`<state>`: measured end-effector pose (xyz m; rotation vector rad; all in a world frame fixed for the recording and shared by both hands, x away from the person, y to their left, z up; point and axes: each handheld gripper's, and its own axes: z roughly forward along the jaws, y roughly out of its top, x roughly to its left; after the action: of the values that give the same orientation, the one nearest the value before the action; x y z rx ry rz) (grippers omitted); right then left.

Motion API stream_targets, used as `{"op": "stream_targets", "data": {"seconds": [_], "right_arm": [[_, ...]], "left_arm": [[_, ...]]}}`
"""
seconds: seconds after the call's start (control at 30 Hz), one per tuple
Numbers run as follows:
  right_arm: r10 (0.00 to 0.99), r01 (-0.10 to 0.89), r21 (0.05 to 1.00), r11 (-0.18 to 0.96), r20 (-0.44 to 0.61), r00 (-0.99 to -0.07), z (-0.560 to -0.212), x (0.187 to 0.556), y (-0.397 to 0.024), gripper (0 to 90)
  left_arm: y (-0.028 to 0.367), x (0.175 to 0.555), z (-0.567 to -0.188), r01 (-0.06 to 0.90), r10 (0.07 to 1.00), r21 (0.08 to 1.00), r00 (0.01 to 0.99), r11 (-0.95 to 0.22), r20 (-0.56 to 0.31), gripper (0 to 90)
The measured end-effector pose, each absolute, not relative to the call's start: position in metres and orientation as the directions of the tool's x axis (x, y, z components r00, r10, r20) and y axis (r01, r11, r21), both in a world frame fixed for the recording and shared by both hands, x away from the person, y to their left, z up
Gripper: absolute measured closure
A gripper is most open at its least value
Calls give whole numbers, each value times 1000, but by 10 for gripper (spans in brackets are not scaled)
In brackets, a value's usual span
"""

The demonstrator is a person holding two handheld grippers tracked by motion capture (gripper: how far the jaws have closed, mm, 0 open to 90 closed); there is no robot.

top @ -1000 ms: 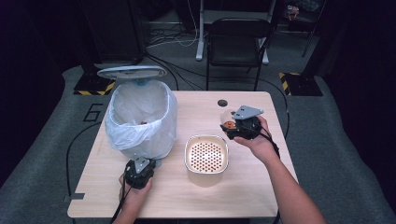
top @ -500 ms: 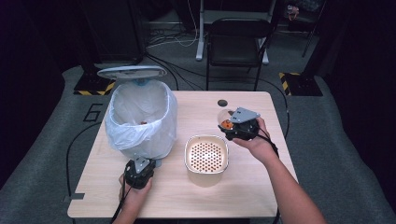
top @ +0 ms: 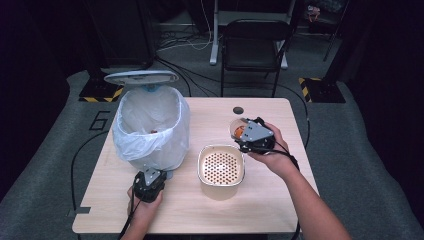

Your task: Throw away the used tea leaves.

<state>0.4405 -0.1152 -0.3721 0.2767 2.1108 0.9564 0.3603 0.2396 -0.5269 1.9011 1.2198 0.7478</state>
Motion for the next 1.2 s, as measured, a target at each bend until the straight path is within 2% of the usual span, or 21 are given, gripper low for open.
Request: {"op": "stream_targets", "data": {"seconds": [0.2,0.5,1.2], "right_arm": [[420,-183,659,729,-643,-640,-373,432,-108,367],[325,-280,530,801,-776,-540,-378,421,-99,372],[85,-417,263,870,-913,-399,-393,397,-78,373]], "left_arm": [[240,360,-527,489,923,830,377,-270,79,769],[239,360,-527,489,923,830,376,-269,77,769],[240,360,-527,488,923,829,377,-272,81,769]]}}
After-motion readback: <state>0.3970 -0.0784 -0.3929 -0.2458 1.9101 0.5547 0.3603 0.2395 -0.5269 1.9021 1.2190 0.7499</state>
